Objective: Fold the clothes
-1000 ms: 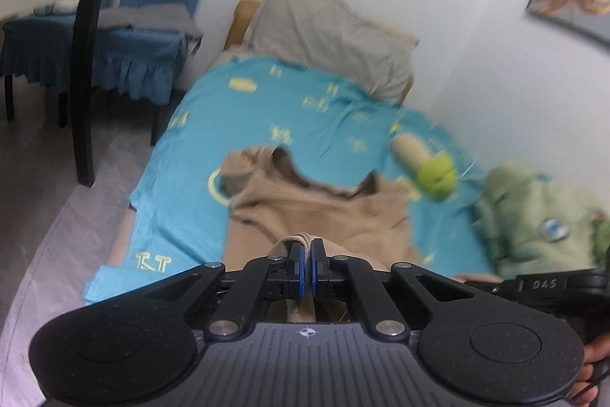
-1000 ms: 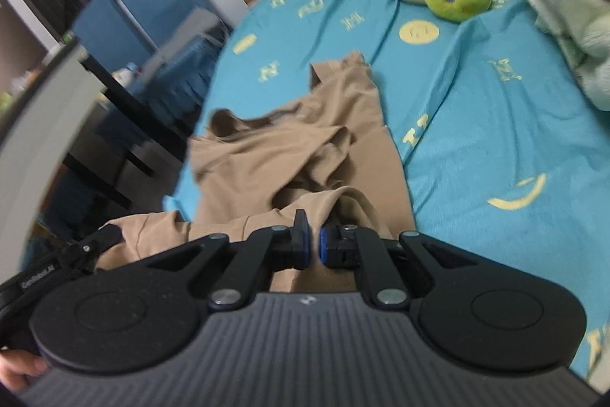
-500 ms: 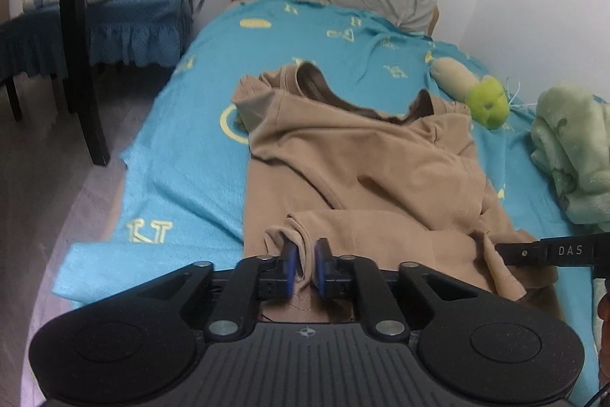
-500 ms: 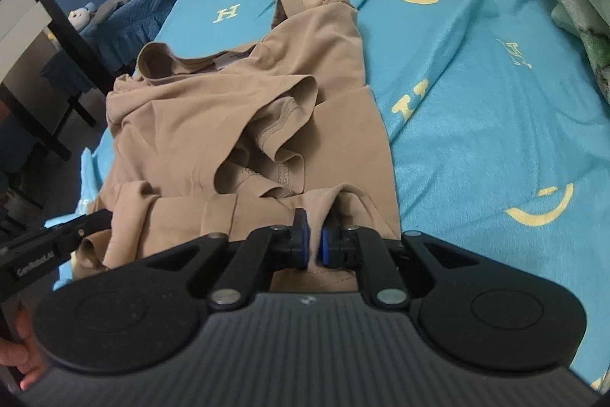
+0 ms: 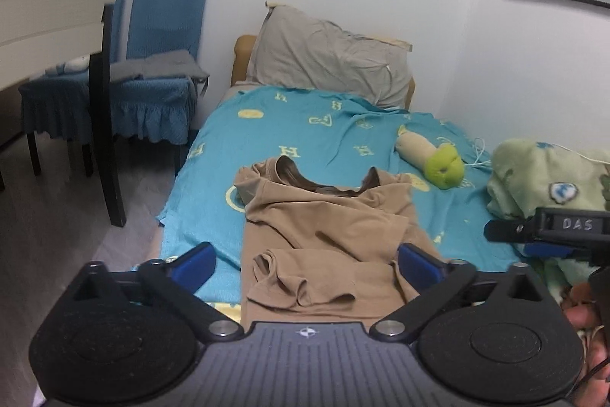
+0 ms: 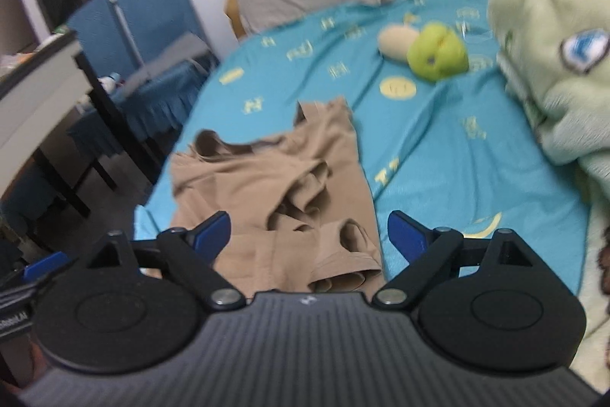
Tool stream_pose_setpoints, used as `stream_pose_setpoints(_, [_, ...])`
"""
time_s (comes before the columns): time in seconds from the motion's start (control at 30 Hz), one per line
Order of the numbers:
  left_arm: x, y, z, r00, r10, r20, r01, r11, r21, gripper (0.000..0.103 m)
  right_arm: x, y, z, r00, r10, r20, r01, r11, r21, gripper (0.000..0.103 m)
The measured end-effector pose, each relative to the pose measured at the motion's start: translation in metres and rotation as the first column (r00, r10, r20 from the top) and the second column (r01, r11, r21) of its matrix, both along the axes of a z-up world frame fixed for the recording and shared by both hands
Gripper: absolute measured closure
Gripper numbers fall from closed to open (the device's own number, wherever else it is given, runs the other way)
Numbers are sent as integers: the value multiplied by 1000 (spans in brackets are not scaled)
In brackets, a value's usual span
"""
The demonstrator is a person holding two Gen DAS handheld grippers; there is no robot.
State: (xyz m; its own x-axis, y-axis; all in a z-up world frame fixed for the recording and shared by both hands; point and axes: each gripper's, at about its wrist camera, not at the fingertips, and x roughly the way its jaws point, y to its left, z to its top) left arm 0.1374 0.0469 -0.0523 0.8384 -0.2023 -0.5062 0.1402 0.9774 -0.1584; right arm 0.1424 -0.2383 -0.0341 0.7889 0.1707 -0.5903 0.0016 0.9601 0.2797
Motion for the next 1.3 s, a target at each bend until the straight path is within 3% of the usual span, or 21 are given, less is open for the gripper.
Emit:
stream_pose_setpoints(0.13, [-21, -4, 0, 1000, 0, -8, 0, 1000, 1, 0, -27, 3, 13, 998, 0, 67, 2, 1000, -28, 12])
stream_pose_setpoints(0.53, [-27, -16, -13, 1000, -20, -12, 21, 999, 40, 0, -34, 9, 11, 997, -19, 70, 22, 999, -33, 12])
stream_pose_setpoints(0.67, [-17, -16, -25, 993, 15, -116, -13, 1000, 18, 0, -30, 8, 8, 999, -31, 42, 32, 999, -31, 12])
stream_pose_setpoints(0.8, [-5, -6, -41, 957, 60, -283, -83, 994, -69, 0, -29, 4, 3, 999, -35, 9, 35, 999, 10, 12])
stream_pose_setpoints(0.93, [1, 15, -60, 903, 93, -419, -201, 954, -222, 2, -22, -13, -17, 994, -47, -100, 66, 978, 199, 12])
stream_pose_setpoints(1.07, [5, 39, -81, 835, 125, -535, -342, 881, -328, 5, -15, -31, -47, 963, -72, -260, 174, 902, 394, 12])
stream_pose_setpoints(1.17, [8, 54, -101, 778, 109, -619, -429, 812, -396, 7, -18, -38, -61, 943, -86, -322, 241, 844, 479, 12])
stream_pose_setpoints(1.23, [6, 60, -104, 774, 109, -624, -454, 783, -426, 7, -21, -39, -64, 938, -90, -335, 262, 817, 514, 12])
stream_pose_setpoints(1.3, [5, 62, -104, 776, 106, -621, -458, 772, -440, 7, -23, -40, -67, 934, -91, -346, 278, 794, 541, 12])
